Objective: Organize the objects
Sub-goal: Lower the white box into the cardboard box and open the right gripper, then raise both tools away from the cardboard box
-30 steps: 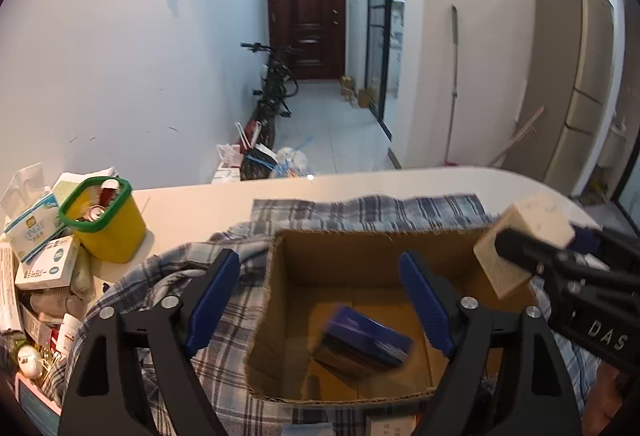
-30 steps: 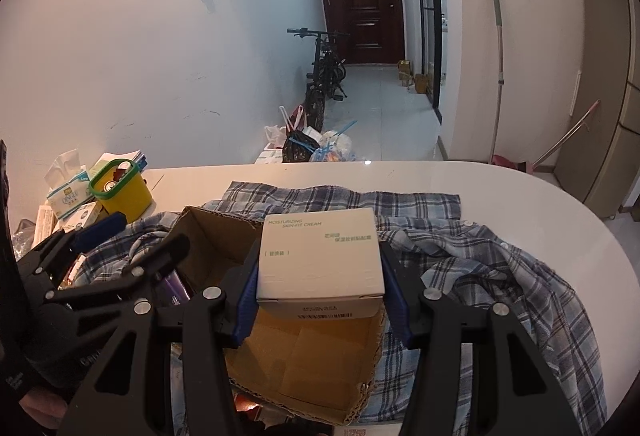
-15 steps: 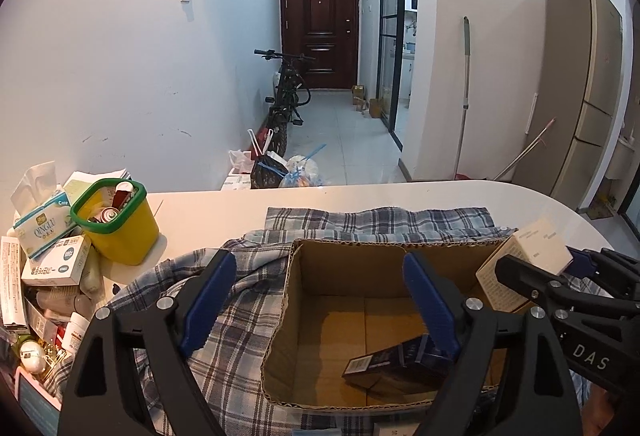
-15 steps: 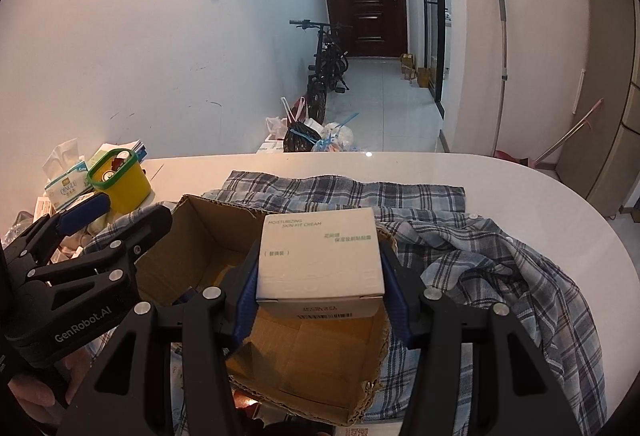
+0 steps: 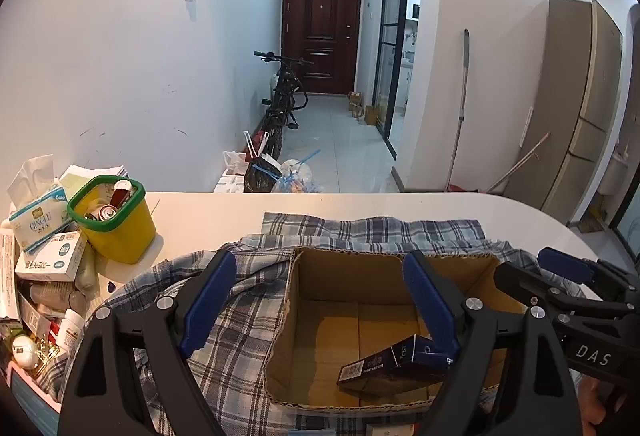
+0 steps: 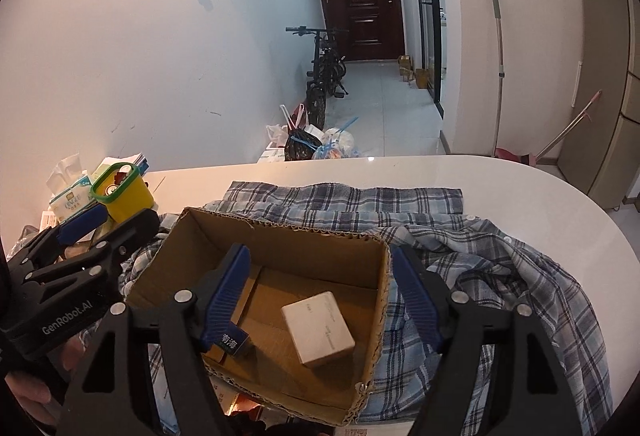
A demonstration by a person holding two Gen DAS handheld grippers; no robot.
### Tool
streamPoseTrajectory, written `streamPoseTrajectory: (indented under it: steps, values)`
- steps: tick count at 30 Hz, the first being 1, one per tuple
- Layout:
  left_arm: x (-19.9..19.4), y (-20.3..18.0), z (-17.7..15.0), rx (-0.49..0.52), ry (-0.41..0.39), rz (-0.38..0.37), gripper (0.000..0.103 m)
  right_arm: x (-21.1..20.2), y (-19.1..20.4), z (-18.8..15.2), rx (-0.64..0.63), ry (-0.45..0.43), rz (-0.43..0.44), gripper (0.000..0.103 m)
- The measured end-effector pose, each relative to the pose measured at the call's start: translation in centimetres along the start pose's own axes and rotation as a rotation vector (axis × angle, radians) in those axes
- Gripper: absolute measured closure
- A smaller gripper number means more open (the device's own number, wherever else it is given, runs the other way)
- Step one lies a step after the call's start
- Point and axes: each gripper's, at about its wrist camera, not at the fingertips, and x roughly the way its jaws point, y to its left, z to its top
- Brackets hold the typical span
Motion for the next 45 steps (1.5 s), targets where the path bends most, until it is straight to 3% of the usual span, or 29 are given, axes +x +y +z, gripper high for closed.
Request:
streamPoseTrajectory:
  steps: [12,21,24,27,29,34,38,40,42,45]
  values:
    - [-3.8,0.4,1.3,-0.028,-0.115,-0.015,0.016,-2.7,0.1,0.9,-0.031,-0.112,-0.084,0.030]
    - [-12.9,1.3,3.1,-0.053,-0.336,-0.031,0.016,-9.1,0.6,2.3,-0.027,-0.258,-0.066,0.030]
    - [-16.4,1.2,3.3,-0.052,-0.416,-0.027,0.014,-12.3,1.1,2.6,-0.030,-0.338,-0.082,0.025]
    - [-20.0,0.9,3.2,-0.034,-0.494,-0.022,0.001,-15.7,1.4,2.6,-0.032,-0.416,-0.084,0.021]
    - [-22.1,0.5,2.9,-0.027,-0.527,-0.021,0.000,-17.6,1.6,2.4,-0.036,-0.454,-0.084,0.017]
    - [-27.6,-0.3,0.9,0.007,-0.627,-0.109,0.000,-22.0,2.0,0.9,-0.049,-0.547,-0.089,0.001]
    - [-29.2,-1.4,-0.9,0.064,-0.607,-0.098,0.000,-24.2,2.9,-1.0,-0.086,-0.599,-0.098,0.000]
    - [-29.3,-1.4,-2.3,0.054,-0.597,-0.127,0.000,-25.0,3.4,-2.1,-0.122,-0.609,-0.098,0.000]
    - [-28.6,-1.2,-4.4,0.053,-0.561,-0.165,0.000,-24.9,3.9,-3.1,-0.163,-0.598,-0.091,0.000]
    - [-27.6,-1.3,-6.6,0.058,-0.492,-0.144,0.000,-24.4,3.9,-4.9,-0.159,-0.545,-0.115,0.000]
